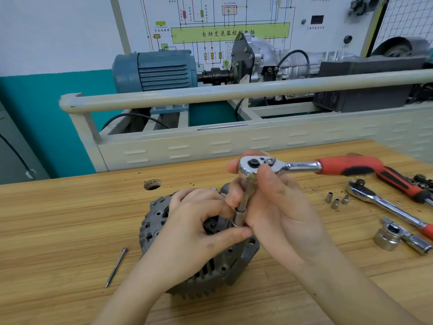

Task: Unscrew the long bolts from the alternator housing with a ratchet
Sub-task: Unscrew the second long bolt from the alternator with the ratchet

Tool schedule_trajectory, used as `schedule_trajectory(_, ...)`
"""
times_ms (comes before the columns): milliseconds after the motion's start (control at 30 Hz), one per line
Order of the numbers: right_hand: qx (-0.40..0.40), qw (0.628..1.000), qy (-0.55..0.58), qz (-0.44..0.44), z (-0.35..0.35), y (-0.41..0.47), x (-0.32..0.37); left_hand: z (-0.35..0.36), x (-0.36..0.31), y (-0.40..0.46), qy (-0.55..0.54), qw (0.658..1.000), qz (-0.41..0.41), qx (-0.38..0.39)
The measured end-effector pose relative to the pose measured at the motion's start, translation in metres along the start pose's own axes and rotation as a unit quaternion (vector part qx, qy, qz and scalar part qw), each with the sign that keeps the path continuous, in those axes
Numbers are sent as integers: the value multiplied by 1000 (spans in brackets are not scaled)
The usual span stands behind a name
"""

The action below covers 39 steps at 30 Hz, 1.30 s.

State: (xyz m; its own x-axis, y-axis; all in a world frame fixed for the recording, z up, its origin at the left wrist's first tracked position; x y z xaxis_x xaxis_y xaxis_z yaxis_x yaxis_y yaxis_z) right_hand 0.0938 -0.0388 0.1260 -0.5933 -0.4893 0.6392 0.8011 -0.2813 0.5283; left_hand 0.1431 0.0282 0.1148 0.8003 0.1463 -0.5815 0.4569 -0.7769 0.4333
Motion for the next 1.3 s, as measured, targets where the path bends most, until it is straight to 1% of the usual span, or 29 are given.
schedule_trajectory(167, -1, 1000, -5, -12, 2, 0, 2, -1, 0, 0, -23, 1000, 0, 8)
schedule_trajectory(267, -11, 1000, -2, -4, -1, 1, 0, -1, -1, -1, -24, 1000, 1, 16)
schedule_trajectory(400, -20, 1000, 3, -3, -3, 2, 1, -1, 0, -1, -23, 1000, -5, 9)
schedule_trajectory(533, -31, 999, -26, 2, -3, 0, 1, -3, 0, -1, -32, 999, -11, -14)
schedule_trajectory(600, -40, 999, -24, 2, -4, -1, 0, -3, 0, -1, -30, 999, -9, -11)
schedule_trajectory(733, -21, 999, -22, -15, -1, 0, 3, 0, 1, -1, -24, 1000, -2, 18)
schedule_trajectory(900, -13, 1000, 15, 10, -2, 1, -1, 1, 1, 0, -11, 1000, -7, 22)
schedule_trajectory(1167, -54, 998, -22, -18, -5, -2, 5, -1, 0, 1, -10, 1000, -21, -6)
schedule_trajectory(1300, -36, 999, -27, -12, -3, -1, 4, 1, 2, 1, -18, 1000, -12, 17)
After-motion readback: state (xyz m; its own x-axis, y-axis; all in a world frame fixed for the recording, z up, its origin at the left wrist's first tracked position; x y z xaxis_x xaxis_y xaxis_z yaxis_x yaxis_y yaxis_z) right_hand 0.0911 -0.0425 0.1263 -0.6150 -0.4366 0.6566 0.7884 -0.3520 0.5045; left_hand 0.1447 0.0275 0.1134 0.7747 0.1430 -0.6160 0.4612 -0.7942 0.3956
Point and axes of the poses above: each hand's wrist, its own y-axis towards the middle knuckle, its own z-axis out of the palm, x = y × z, the point moved 8 cm from there along y, towards the middle knuckle, and after that the axes turned 5 degrees about -z, right-handed, at the moved point
